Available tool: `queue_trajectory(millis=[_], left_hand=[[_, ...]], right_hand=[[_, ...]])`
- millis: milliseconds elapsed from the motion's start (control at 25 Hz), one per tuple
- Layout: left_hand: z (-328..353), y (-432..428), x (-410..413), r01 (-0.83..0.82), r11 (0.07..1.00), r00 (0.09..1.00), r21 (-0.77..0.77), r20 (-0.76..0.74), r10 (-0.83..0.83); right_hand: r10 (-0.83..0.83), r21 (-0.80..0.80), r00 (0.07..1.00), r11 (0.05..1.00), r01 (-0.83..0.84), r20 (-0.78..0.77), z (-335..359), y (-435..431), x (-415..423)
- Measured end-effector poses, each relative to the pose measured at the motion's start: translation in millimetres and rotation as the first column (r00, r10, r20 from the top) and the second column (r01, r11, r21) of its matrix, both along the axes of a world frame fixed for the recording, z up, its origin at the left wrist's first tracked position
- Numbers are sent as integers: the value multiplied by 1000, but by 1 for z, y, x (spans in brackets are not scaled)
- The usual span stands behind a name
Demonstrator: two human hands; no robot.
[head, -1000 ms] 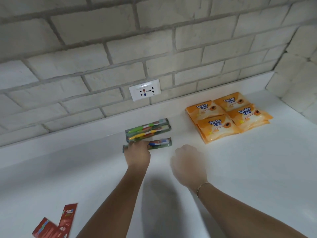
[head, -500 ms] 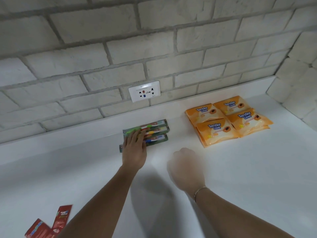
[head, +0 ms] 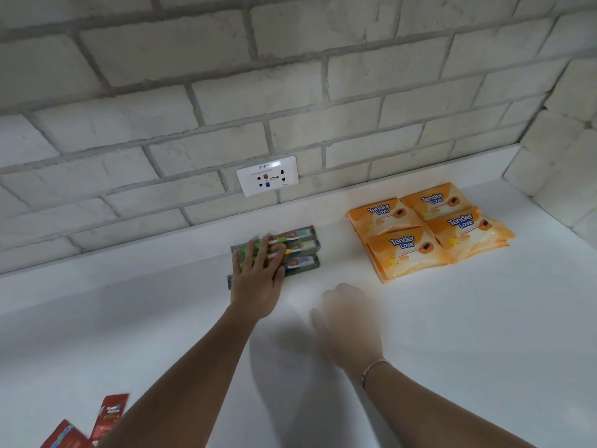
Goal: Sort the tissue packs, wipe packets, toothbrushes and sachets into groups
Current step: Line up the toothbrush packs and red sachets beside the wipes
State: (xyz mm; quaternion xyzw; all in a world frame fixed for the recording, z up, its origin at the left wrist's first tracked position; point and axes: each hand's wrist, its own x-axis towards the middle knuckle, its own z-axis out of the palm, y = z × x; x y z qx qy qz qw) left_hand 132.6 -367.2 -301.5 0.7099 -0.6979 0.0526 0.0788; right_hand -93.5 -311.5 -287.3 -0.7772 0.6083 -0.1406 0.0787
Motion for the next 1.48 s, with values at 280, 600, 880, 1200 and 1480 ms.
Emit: queue_trajectory(millis=[280,600,880,1200,1480], left_hand=[[0,-1,-12,-37,999,999,0,-18,37],[3,-5,-14,-6,997,997,74,-73,12],[7,-22,-49,-6,990,996,140,-83,18],[12,-29,-59,-24,981,998,192,-58,35],[31,-24,-65,-26,991,997,130,-62,35]], right_hand=[[6,10,1000,1000,-6,-23,-4,-3,0],[16,14,999,1000,-16,-36,-4,-3,-2],[20,9,1000,1000,-20,-19,-5,-3,0],[10,18,1000,1000,-10,-11,-9,-6,-1],[2,3,1000,1000,-2,-12,-7,-10,-5]])
